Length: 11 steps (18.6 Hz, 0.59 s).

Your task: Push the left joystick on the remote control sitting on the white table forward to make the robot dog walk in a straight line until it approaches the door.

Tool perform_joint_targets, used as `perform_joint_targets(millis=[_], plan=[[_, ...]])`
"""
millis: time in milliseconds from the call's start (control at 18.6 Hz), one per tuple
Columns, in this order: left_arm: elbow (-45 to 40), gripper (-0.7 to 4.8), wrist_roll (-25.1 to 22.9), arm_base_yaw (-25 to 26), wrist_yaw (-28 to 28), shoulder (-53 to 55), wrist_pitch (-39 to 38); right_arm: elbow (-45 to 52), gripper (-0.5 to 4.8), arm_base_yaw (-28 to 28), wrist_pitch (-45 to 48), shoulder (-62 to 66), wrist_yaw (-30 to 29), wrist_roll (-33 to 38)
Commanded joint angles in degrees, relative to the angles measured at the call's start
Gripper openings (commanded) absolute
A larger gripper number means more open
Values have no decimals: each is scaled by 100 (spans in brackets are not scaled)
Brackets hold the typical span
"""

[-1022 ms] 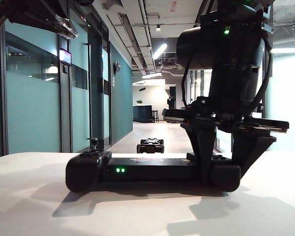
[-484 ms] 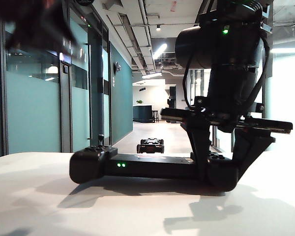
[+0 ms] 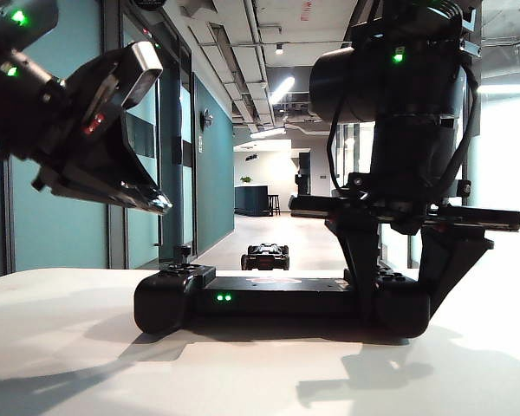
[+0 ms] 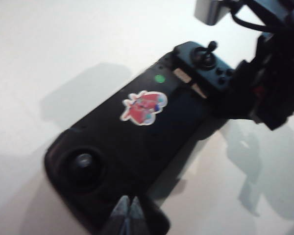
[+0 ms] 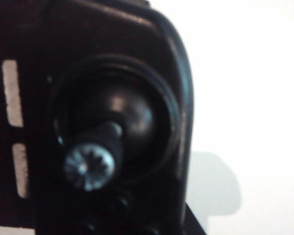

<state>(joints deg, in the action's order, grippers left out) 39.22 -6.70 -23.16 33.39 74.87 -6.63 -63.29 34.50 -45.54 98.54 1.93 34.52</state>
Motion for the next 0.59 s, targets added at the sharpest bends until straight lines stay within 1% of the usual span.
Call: perform_joint_targets(millis=[54,161,430,592], plan=[[-52,-6,-37,-15,221,149,422,-22,147,-2,-9,-15,-37,39],[-50,-6,-37,-13,424,459,658,-22,147,-2,-11,-15,-39,37],[-50,-6,-37,-13,435,1106,1032,-22,147,-2,-90,-15,-39,35],[-50,-6,-17,-13,433,1292,1309,-22,147,-2,-98,-15,-39,33]])
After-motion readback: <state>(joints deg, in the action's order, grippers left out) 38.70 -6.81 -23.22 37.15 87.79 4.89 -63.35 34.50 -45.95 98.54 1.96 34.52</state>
